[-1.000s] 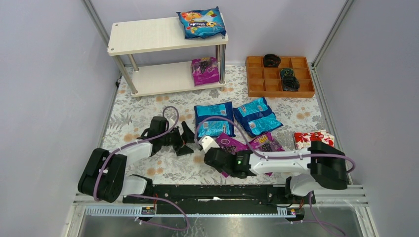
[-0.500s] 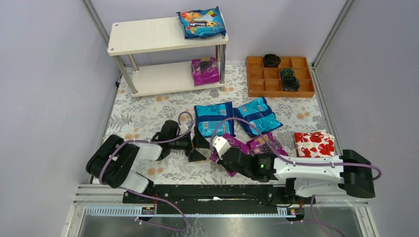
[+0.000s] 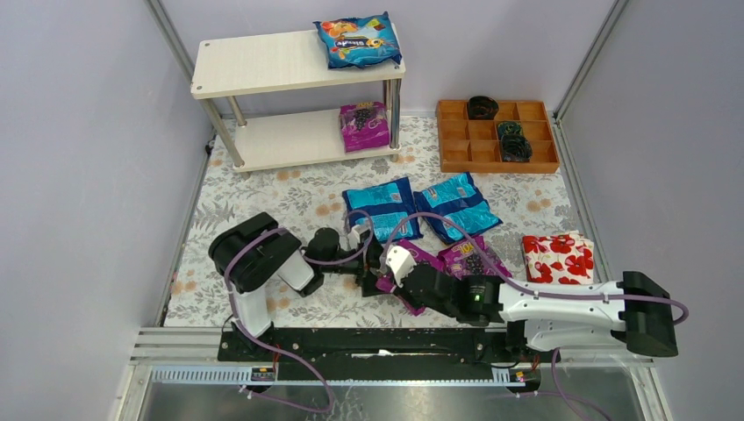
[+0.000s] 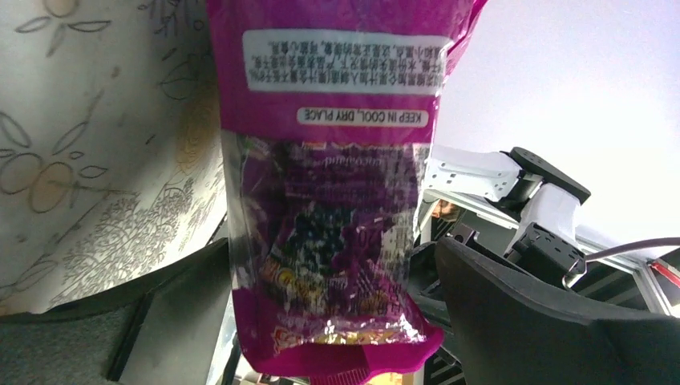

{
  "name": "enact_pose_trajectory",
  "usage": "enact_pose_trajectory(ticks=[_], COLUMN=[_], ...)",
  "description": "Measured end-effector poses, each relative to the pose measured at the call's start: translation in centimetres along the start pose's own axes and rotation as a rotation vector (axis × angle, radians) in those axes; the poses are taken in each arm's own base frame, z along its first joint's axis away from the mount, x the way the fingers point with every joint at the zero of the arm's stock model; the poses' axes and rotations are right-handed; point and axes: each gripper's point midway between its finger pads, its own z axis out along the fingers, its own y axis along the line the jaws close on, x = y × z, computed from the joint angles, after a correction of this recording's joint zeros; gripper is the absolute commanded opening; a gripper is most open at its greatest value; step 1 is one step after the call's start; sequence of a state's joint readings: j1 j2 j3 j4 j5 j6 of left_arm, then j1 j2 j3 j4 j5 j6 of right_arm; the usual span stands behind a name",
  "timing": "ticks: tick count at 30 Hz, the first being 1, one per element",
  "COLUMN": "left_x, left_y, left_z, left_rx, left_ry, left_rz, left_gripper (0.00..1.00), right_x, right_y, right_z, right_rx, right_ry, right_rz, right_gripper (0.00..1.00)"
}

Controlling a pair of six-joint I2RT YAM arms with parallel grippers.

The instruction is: Place and organize the candy bags onto the shelf

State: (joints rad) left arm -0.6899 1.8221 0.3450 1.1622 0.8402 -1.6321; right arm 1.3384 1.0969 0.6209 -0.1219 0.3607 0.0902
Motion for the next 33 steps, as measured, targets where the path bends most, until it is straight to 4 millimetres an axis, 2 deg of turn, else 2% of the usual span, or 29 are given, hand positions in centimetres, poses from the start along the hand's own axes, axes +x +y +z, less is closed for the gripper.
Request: enact_pose_trajectory(ticks=[5, 9, 13, 20, 26, 31, 33], left_x=[0.2, -0.6, -1.0, -1.2, -0.9, -1.1, -1.2], left_y=[0.3, 0.5, -0.3, 0.6, 0.9, 0.6, 0.4], left_z=[0.7, 1.7, 1.7, 2.2, 3.0, 2.9, 2.9], left_rx=[-0.012, -0.102, -0.142, -0.166, -0.192, -0.199, -0.195], left_ry=[-0.007, -0.042, -0.082, -0.087, -0.092, -0.113, -0.125], left_rz=[0.039, 0.096, 0.17, 0.161, 0.181, 0.2, 0.21], left_gripper=[0.97, 0.88, 0.8, 0.86, 0.67, 0.55, 0.51], right_x=[0.0, 0.3, 0.5, 0.9, 1.0, 0.9, 0.6], right_y=[0.4, 0.7, 0.8, 1.0, 0.9, 0.9, 0.9], right_z=[-0.5, -0.8, -1.2, -1.4, -1.6, -1.7, -1.7], right_rx=[-0.036, -0.062, -0.075, -0.096, -0.098, -0.097, -0.097], right_ry=[-0.013, -0.011, -0.017, -0.018, -0.023, -0.033, -0.044], right_rz=[0.002, -0.001, 0.001, -0.001, 0.002, 0.016, 0.023], right_gripper=[0.0, 0.0, 0.0, 0.0, 0.01, 0.25, 0.41])
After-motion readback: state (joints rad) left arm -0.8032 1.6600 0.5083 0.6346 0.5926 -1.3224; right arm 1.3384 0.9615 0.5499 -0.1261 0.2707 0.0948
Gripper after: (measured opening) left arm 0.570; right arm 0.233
